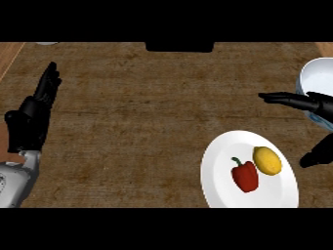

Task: Pick the bell pepper from the plate and place it in the bowl

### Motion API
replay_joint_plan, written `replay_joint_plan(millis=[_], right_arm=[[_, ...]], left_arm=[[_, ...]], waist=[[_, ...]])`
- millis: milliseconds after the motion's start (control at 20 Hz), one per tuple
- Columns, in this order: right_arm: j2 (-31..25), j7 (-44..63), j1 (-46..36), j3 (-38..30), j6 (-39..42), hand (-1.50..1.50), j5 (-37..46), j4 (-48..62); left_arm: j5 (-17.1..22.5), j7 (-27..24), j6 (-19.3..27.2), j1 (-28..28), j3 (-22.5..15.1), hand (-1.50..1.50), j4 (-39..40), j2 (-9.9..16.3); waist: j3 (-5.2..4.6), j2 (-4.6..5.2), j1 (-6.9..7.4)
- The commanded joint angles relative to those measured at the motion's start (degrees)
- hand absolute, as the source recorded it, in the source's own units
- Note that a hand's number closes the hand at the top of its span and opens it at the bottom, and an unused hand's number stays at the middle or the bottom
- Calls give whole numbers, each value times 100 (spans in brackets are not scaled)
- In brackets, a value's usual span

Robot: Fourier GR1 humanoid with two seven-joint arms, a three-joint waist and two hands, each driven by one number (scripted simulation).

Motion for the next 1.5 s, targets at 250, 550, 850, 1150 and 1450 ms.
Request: replay_joint_plan(millis=[250, 550, 850, 1150, 1450], right_arm=[[277, -409, -431, 967, 439, -150, 1135, -5], [385, 31, -522, 1345, 537, -150, 1620, -419], [379, 543, -223, 1785, 200, -150, 2518, -580], [776, 445, 156, 1586, 68, -150, 3104, -267], [1472, 445, 151, 1424, 51, -150, 3648, 187]], left_arm=[[-210, -91, 36, 23, 67, 0, 156, -211], [-350, 146, -8, -51, 112, 0, 39, -262], [-297, 60, -174, -144, 423, 0, 297, -233], [-773, 347, -38, 142, 254, 0, -365, -498], [-645, 300, -494, 10, 693, 0, -133, -447]], waist=[[-8, -14, -108], [-9, -30, -141], [-10, -28, -185], [-7, -35, -161], [-8, -30, -158]])
